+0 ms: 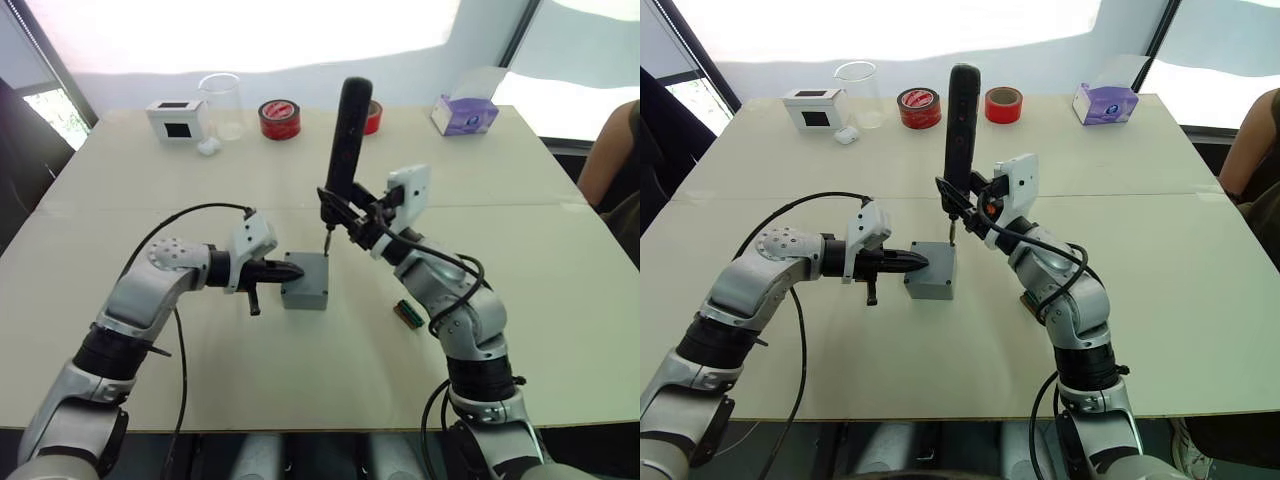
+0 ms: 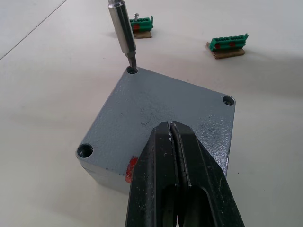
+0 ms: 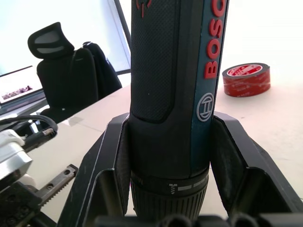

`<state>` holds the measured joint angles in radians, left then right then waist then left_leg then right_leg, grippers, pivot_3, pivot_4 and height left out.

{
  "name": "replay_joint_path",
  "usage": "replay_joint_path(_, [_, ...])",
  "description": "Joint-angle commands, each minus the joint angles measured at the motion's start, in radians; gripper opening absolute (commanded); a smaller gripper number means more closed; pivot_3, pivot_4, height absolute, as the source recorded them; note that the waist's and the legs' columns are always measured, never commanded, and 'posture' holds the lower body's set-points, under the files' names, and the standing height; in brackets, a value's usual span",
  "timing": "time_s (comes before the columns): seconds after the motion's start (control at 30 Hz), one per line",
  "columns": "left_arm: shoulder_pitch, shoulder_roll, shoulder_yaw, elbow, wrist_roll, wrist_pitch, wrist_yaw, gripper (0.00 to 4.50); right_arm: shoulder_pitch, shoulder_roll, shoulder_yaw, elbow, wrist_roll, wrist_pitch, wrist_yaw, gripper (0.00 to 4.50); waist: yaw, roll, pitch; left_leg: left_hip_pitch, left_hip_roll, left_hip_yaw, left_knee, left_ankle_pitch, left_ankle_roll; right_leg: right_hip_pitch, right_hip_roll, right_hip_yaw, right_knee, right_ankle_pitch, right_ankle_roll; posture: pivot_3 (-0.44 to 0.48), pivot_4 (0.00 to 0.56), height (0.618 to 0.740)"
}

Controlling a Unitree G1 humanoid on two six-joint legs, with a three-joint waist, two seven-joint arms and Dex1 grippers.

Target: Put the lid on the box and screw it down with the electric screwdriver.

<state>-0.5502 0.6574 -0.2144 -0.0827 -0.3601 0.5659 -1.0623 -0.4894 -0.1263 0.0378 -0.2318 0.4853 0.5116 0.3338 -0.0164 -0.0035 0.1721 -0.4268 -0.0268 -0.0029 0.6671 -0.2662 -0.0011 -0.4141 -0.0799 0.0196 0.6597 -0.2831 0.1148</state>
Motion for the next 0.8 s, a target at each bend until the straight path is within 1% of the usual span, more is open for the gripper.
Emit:
replay_joint_path(0.03, [-0.003, 0.01, 0.014, 0.003, 0.009, 0.01, -0.001, 0.0, -0.016, 0.01, 0.004, -0.019, -0.023, -0.069, 0.019, 1.74, 0.0, 0.0, 0.0, 0.0, 0.0, 0.0, 0.0, 0.0, 0.0, 0.0, 0.0, 0.0, 0.0, 0.0, 0.0, 0.0, 0.15, 0.74])
replay_joint_path(0.27, [0.0, 0.007, 0.014, -0.008, 0.006, 0.019, 0.002, 0.0, 0.002, 0.003, 0.02, -0.005, -0.051, -0.088, 0.036, 1.74, 0.0, 0.0, 0.0, 0.001, 0.0, 0.0, 0.0, 0.0, 0.0, 0.001, 0.0, 0.0, 0.0, 0.0, 0.0, 0.0, 0.15, 0.74])
replay_joint_path(0.4, [0.012, 0.007, 0.013, -0.022, 0.004, 0.028, 0.004, 0.0, 0.101, -0.038, 0.09, -0.03, -0.079, -0.078, 0.092, 1.74, 0.001, 0.0, -0.001, 0.002, 0.0, 0.0, 0.0, 0.0, 0.0, 0.002, 0.0, 0.0, 0.0, 0.0, 0.0, 0.0, 0.15, 0.74])
replay_joint_path(0.5, [0.021, 0.01, 0.006, -0.022, 0.013, 0.021, 0.002, 0.0, 0.149, -0.058, 0.118, -0.037, -0.099, -0.085, 0.113, 1.74, 0.0, -0.002, -0.002, 0.006, 0.0, 0.0, 0.0, -0.001, 0.002, 0.006, 0.0, 0.0, -0.001, 0.0, 0.0, 0.0, 0.15, 0.74])
replay_joint_path(0.63, [0.03, 0.004, -0.001, -0.023, 0.021, 0.016, 0.003, 0.0, 0.165, -0.076, 0.138, -0.018, -0.14, -0.062, 0.103, 1.74, -0.001, -0.002, -0.003, 0.02, 0.001, 0.0, -0.004, -0.002, 0.003, 0.02, 0.001, 0.0, -0.008, -0.001, -0.001, 0.0, 0.15, 0.74])
replay_joint_path(0.7, [0.032, -0.002, -0.003, -0.027, 0.02, 0.021, 0.004, 0.0, 0.16, -0.08, 0.142, -0.005, -0.151, -0.033, 0.094, 1.74, -0.001, -0.002, -0.006, 0.021, 0.002, 0.0, -0.004, -0.002, 0.003, 0.02, 0.002, 0.0, -0.008, -0.001, -0.002, 0.0, 0.15, 0.74])
replay_joint_path(0.8, [0.032, -0.008, -0.007, -0.024, 0.023, 0.021, 0.005, 0.0, 0.146, -0.058, 0.124, 0.005, -0.122, 0.018, 0.077, 1.74, 0.0, -0.003, -0.012, 0.021, 0.002, -0.001, -0.004, -0.002, 0.003, 0.02, 0.002, 0.0, -0.008, -0.001, -0.002, 0.0, 0.15, 0.74])
